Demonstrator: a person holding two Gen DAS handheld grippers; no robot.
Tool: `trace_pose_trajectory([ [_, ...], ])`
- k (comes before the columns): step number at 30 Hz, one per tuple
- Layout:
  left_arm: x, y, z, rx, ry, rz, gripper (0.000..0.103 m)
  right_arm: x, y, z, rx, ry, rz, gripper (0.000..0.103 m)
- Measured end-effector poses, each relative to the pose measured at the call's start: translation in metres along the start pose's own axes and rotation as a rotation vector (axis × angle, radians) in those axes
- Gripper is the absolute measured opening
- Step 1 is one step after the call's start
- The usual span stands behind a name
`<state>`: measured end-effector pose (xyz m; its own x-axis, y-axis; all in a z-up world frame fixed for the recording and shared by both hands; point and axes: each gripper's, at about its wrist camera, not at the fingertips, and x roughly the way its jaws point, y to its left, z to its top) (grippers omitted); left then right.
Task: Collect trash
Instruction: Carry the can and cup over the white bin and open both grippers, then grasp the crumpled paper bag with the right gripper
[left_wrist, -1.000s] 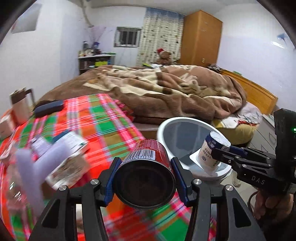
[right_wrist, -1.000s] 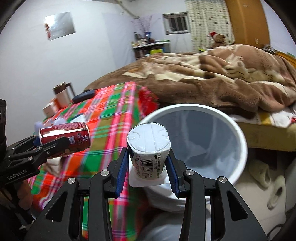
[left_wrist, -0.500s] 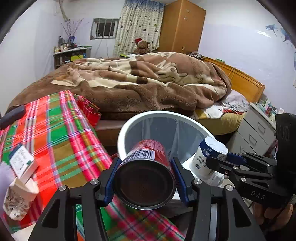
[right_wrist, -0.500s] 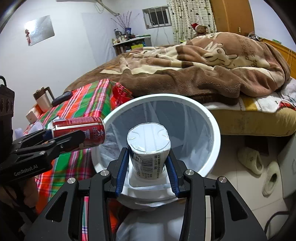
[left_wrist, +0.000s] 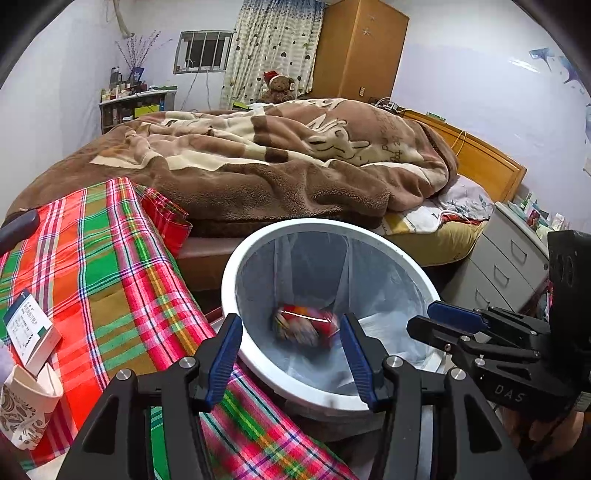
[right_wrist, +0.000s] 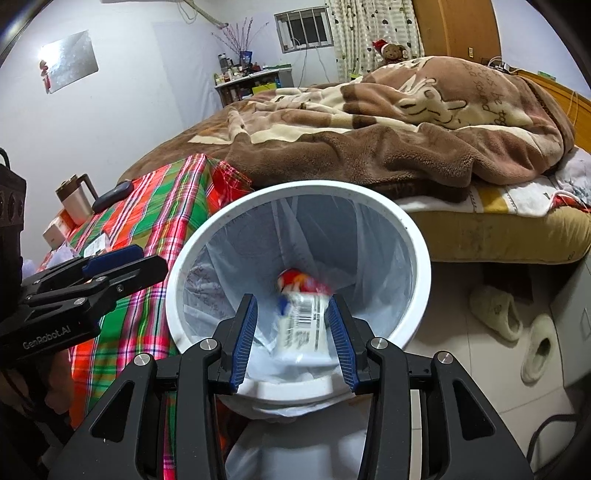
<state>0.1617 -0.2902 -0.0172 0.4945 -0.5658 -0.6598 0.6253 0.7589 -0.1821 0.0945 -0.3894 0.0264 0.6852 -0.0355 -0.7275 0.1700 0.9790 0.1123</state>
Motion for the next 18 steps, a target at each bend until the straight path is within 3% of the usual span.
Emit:
trace_pose_trajectory([
  [2, -0.004, 0.001, 0.000, -0.010, -0.001, -0.002, 0.055, -0.001, 0.000, 0.001, -0.001, -0.007, 0.002, 0.043],
  [6, -0.016, 0.006, -0.003, -0.036, -0.002, -0.001, 0.055, -0.006, 0.002, 0.002, -0.001, -0.019, 0.010, 0.056],
  [18, -0.065, 0.034, -0.031, -0.129, -0.028, 0.093, 0.055, -0.012, 0.035, -0.002, -0.083, -0.001, 0.084, 0.056],
])
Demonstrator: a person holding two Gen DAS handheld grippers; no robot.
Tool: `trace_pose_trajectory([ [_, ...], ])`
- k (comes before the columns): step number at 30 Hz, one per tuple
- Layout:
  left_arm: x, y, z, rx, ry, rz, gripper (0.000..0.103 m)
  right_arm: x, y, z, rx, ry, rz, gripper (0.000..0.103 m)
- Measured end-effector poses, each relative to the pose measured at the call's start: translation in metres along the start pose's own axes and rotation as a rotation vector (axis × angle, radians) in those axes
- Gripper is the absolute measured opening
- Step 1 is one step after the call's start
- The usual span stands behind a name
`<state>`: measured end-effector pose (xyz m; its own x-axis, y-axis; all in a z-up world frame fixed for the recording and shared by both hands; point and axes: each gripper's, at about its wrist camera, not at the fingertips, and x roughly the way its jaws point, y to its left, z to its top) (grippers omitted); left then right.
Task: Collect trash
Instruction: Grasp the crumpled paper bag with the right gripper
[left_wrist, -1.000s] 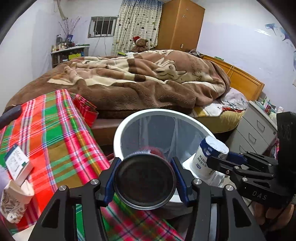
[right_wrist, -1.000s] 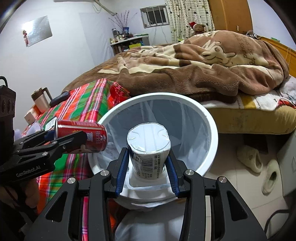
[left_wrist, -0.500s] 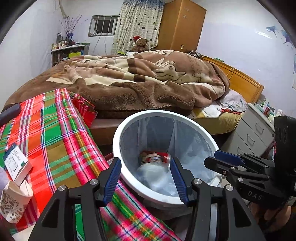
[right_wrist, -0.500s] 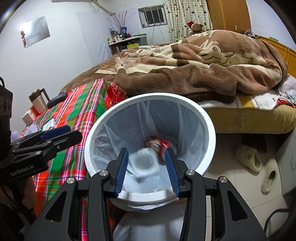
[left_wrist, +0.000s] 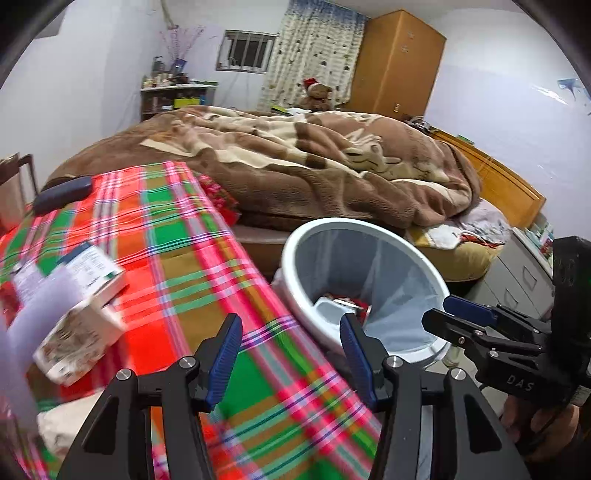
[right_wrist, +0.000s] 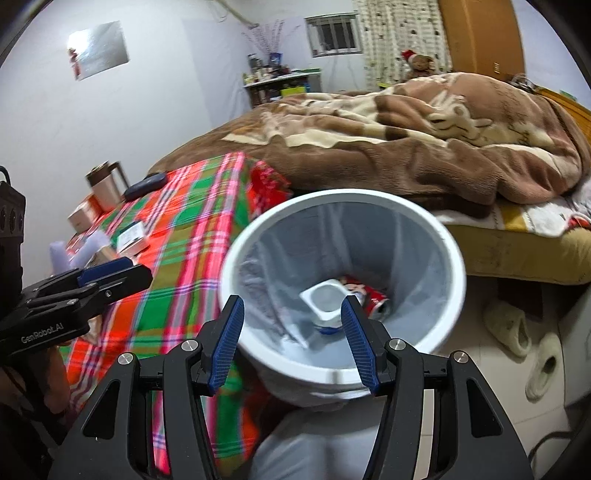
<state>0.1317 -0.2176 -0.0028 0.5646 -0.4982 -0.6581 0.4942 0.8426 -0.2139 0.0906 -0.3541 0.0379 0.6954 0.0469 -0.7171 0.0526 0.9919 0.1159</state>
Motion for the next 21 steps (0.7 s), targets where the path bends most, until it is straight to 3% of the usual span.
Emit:
trace_pose_trajectory([
  [14, -0.052, 0.052, -0.034, -0.098, -0.036, 0.128, 0.055, 0.009, 0.046, -0.006, -0.046, 0.049, 0.178, 0.056],
  [21, -0.078, 0.076, -0.048, -0.152, -0.053, 0.181, 0.055, 0.008, 0.079, -0.014, -0.161, 0.021, 0.238, 0.056],
])
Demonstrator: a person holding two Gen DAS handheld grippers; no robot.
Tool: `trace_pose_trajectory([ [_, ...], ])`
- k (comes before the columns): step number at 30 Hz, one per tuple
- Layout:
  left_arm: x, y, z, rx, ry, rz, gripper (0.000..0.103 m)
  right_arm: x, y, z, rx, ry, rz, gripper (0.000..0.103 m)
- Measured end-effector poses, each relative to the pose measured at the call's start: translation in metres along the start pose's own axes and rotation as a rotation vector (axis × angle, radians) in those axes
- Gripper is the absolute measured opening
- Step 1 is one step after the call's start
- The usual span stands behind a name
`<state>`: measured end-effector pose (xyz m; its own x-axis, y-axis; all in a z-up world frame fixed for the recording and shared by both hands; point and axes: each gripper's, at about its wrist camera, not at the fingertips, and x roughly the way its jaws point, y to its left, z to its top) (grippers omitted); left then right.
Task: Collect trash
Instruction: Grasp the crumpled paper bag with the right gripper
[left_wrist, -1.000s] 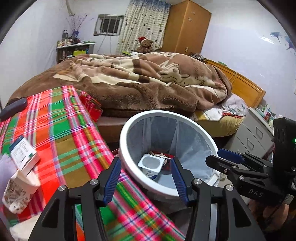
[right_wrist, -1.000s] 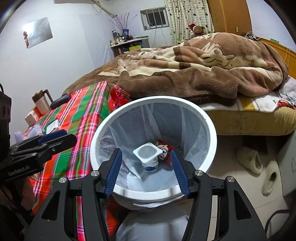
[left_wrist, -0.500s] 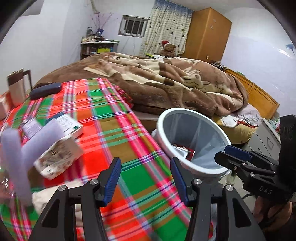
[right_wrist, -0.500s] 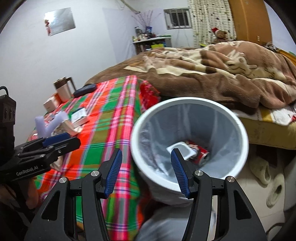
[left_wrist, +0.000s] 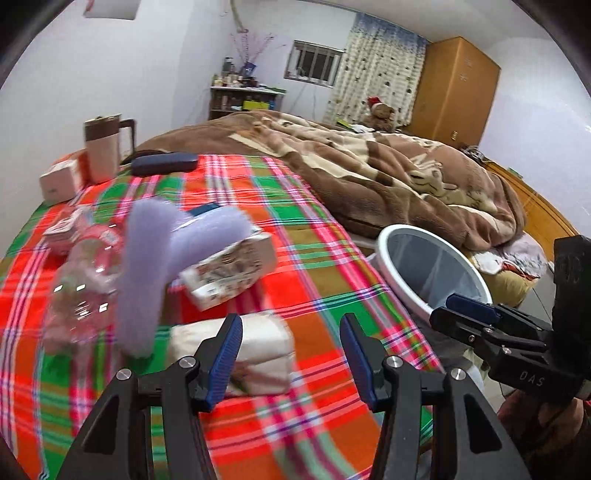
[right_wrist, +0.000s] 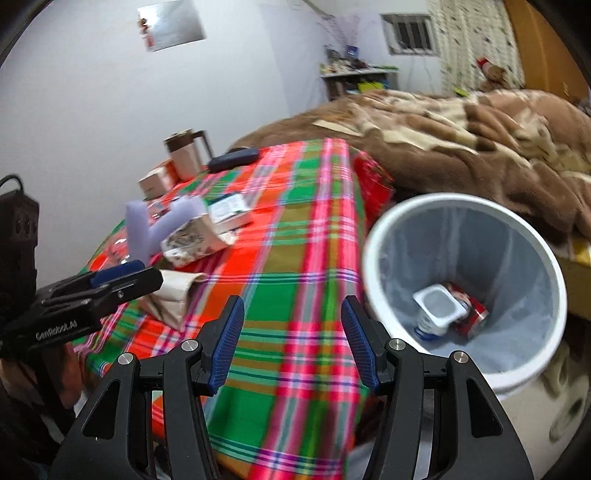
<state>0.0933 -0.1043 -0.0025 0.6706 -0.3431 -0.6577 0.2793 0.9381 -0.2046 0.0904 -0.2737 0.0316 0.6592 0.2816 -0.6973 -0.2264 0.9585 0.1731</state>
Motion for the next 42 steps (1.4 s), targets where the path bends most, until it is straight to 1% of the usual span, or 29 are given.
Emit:
trace_pose_trajectory([
  [5, -0.013, 0.024, -0.008, -0.030, -0.009, 0.068, 0.055, 0.009, 0.014, 0.001, -0.028, 0.034, 0.058, 0.056],
  [10, -0.023, 0.044, -0.017, -0.066, -0.013, 0.128, 0.055, 0.017, 0.031, 0.003, -0.086, 0.064, 0.087, 0.056],
  [14, -0.029, 0.059, -0.026, -0.082, -0.010, 0.172, 0.055, 0.023, 0.041, 0.002, -0.105, 0.091, 0.116, 0.056],
  [17, -0.034, 0.070, -0.029, -0.106, -0.006, 0.175, 0.055, 0.032, 0.047, 0.002, -0.094, 0.121, 0.153, 0.056],
  [23, -0.046, 0.084, -0.026, -0.120, -0.039, 0.195, 0.055, 0.050, 0.067, 0.002, -0.107, 0.174, 0.212, 0.056],
  [32, -0.050, 0.106, -0.024, -0.152, -0.054, 0.214, 0.055, 0.081, 0.080, 0.003, -0.106, 0.246, 0.231, 0.056],
  [34, -0.049, 0.112, -0.021, -0.155, -0.056, 0.218, 0.055, 0.085, 0.083, 0.004, -0.100, 0.251, 0.236, 0.052],
  [37, -0.048, 0.118, -0.015, -0.159, -0.062, 0.227, 0.055, 0.089, 0.086, 0.006, -0.096, 0.258, 0.250, 0.038],
  [38, -0.047, 0.121, -0.013, -0.162, -0.064, 0.229, 0.055, 0.090, 0.087, 0.007, -0.096, 0.259, 0.254, 0.031],
  [40, -0.044, 0.125, -0.007, -0.170, -0.066, 0.229, 0.055, 0.089, 0.087, 0.007, -0.091, 0.253, 0.257, 0.028],
  [42, -0.042, 0.128, -0.001, -0.176, -0.070, 0.223, 0.056, 0.088, 0.085, 0.008, -0.083, 0.246, 0.260, 0.024],
])
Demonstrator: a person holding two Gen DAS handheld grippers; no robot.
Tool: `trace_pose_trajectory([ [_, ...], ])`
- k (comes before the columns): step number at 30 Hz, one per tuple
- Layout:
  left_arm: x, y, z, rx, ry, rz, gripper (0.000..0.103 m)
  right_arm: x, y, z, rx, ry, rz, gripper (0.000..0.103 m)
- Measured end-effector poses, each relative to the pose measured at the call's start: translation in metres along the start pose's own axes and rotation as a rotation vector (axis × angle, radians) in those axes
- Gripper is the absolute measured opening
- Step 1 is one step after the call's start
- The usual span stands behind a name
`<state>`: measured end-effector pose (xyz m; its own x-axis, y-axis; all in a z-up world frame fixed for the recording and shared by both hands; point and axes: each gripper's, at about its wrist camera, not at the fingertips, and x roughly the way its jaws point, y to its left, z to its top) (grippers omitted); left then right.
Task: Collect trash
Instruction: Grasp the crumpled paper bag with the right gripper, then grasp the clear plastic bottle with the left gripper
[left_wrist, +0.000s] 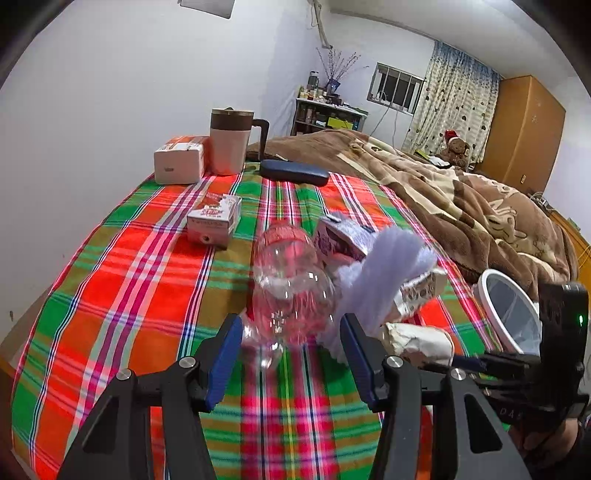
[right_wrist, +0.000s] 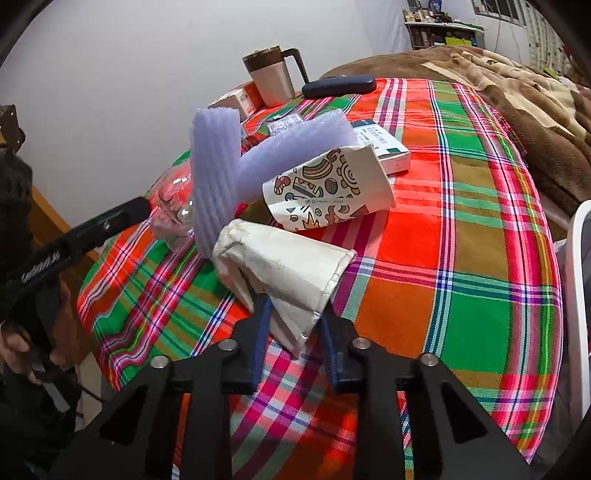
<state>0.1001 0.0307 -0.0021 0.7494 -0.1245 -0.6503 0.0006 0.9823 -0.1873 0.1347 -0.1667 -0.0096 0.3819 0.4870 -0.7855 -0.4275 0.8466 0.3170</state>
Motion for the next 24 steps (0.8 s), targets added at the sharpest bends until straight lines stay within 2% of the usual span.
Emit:
trace_pose_trajectory([
  [2, 0.004, 0.001, 0.006, -0.004, -0.008, -0.010, 0.063, -0.004, -0.003, 0.001, 0.009, -0.010, -0.004, 0.019],
  [14, 0.048, 0.008, 0.038, -0.082, 0.034, -0.003, 0.064, -0.025, -0.024, -0.001, 0.062, -0.058, -0.044, 0.017],
  [21, 0.077, -0.001, 0.035, -0.068, 0.125, 0.015, 0.064, -0.025, -0.033, 0.000, 0.080, -0.065, -0.046, 0.017],
  [24, 0.086, 0.001, 0.034, -0.093, 0.159, 0.020, 0.064, -0.027, -0.035, -0.001, 0.084, -0.070, -0.046, 0.017],
])
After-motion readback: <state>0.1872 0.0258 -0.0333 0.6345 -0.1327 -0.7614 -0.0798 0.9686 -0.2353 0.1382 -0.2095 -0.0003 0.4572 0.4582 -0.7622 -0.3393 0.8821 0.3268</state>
